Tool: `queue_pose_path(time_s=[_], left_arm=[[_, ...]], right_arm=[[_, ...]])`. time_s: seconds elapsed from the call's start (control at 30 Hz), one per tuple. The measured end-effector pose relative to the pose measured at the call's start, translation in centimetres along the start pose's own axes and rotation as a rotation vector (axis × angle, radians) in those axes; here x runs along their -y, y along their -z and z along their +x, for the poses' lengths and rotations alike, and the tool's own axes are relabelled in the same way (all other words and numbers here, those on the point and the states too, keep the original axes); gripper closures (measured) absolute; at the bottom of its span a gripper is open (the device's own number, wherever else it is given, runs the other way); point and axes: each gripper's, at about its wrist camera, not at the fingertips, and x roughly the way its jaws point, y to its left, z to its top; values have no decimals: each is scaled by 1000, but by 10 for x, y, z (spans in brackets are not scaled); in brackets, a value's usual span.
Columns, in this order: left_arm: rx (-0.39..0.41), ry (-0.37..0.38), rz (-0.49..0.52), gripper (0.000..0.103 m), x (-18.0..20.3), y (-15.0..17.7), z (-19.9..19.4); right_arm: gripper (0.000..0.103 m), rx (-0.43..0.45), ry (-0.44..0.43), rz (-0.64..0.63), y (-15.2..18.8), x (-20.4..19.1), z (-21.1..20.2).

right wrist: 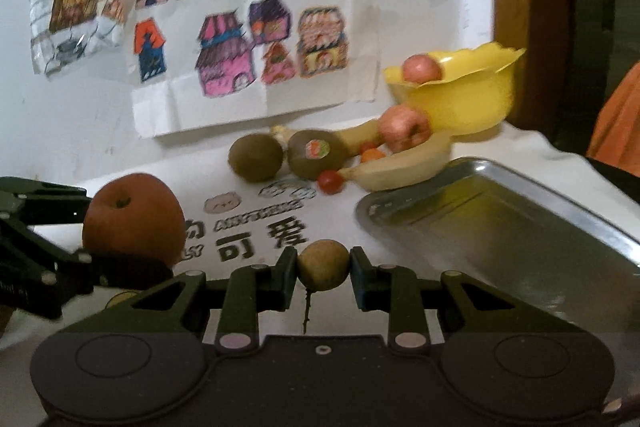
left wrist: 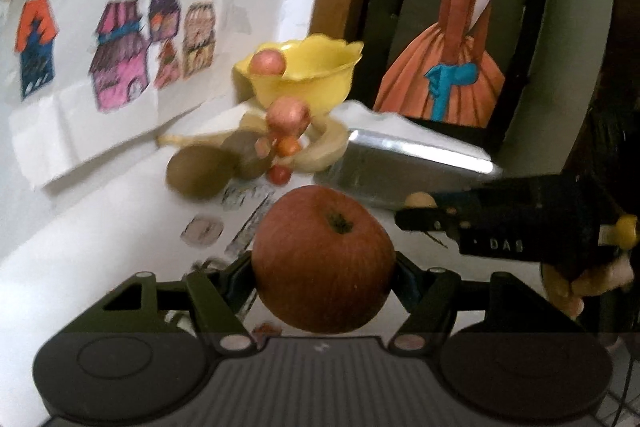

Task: Organize fruits
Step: 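Close the left tool on the red apple while the right tool grasps the small brown fruit, then carry the apple with the left tool into the metal tray while the right tool drops the brown fruit there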

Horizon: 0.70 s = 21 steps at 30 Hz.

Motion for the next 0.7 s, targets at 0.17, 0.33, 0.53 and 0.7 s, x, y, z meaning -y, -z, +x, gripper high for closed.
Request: queue_pose_path(time_s=[0.17,0.33,0.53,0.7], left_arm=[[63,28,37,29,17,-27,9],[110,63,43,29,34,-50,40],[116,96,64,29,51,-65,87],[99,120,59,29,59,-67,120]], right_arm=[[73,55,76,41,-2,29,-22],[73,89,168,61,0,64,-28],[73,88,228,85,9,96,-21],[73,72,236,100,18,110,-13]])
